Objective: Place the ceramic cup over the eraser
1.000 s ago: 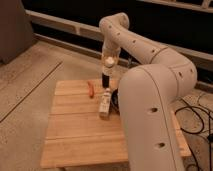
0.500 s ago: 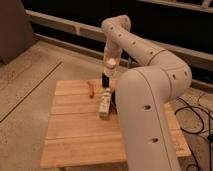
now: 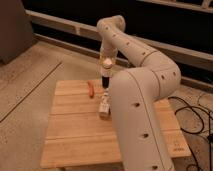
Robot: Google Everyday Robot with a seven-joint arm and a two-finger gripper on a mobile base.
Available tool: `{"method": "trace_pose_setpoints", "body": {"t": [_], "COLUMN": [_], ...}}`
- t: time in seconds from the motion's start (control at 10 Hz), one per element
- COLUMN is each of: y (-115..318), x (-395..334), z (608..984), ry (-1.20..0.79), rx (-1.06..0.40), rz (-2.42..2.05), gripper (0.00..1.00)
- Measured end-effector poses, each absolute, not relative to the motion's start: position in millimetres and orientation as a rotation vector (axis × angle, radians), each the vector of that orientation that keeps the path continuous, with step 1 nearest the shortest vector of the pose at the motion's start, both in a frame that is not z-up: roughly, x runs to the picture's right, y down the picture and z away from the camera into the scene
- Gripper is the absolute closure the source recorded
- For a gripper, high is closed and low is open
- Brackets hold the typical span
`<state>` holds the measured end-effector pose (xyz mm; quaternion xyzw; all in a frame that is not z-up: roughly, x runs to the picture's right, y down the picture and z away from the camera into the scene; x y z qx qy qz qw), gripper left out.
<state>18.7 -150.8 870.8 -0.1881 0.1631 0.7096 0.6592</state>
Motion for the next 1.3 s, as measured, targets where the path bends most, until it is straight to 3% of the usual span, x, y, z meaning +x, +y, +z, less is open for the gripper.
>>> {"method": "trace_pose_setpoints", "body": {"t": [1.3], "y": [-109.5], "x": [19.0], "z": [932.7], "ry": [0.45], "rx": [-0.511], "rz": [1.545], "gripper": [0.88]}}
